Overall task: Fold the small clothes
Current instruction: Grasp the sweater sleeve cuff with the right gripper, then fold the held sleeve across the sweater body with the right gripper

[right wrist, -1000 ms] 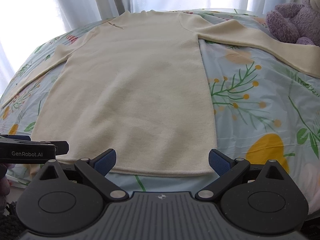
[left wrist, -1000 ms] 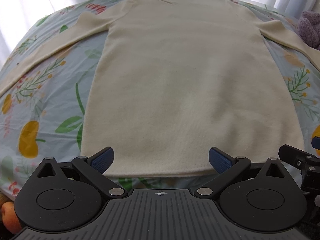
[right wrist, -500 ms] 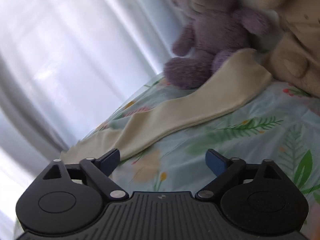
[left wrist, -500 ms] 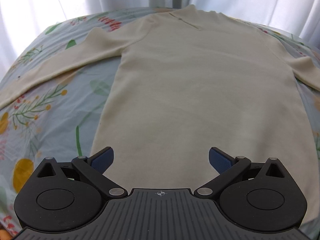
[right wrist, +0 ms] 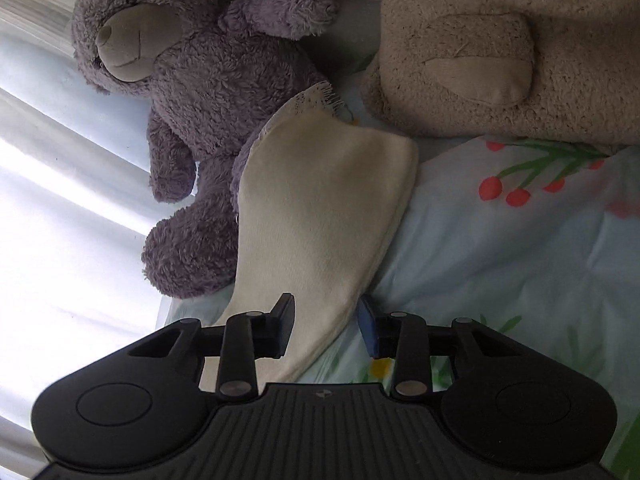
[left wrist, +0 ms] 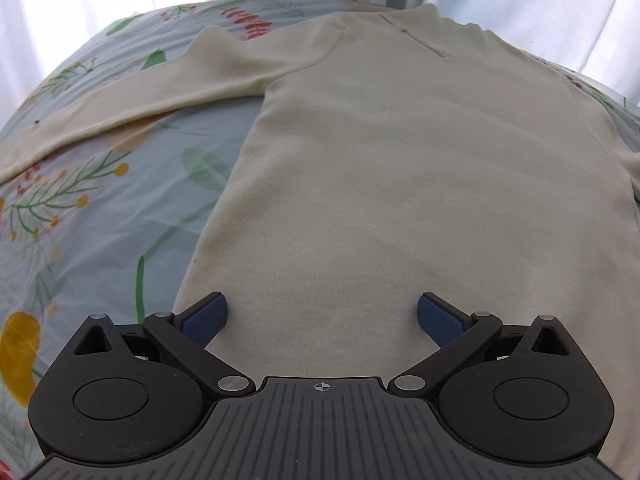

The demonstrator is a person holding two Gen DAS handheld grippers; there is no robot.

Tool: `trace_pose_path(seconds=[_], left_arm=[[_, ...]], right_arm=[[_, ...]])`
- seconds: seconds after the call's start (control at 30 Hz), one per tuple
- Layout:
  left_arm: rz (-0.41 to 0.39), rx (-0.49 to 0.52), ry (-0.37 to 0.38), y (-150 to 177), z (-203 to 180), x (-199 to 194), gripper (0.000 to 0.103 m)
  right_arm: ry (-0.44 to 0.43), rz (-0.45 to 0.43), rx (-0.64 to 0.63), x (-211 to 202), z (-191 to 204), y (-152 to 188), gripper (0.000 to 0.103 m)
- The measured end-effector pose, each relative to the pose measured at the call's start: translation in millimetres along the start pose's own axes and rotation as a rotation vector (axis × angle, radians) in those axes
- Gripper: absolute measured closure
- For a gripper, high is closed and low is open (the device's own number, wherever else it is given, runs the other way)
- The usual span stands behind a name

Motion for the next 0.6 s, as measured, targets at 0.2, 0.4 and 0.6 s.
trace_pose_path(seconds=[0.2,0.4,0.6], left_arm=[[-0.02,0.003,0.015,3,1,-1,0.0],[-0.014,0.021,0.034,0,3,0,0.0],[-0.046,0.014,0.133,-21,-3,-10,0.0]], right_arm=[[0.008,-0.022,-0.031,12,1,-5,0.091],[0.042,-0.118,-0.366,-8,69,7,0.094],[-0.342,-0.013,-0.801,-42,211,112,0.095]])
Point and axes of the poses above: each gripper's, at about its wrist camera, not at the fingertips, and x roughly the way its jaws point, z to its left, y to its underside, the point moved 6 cm from there along x, roughly the way its jaws point, and after that the axes turned 3 degrees about -y, right-handed, at the moved point
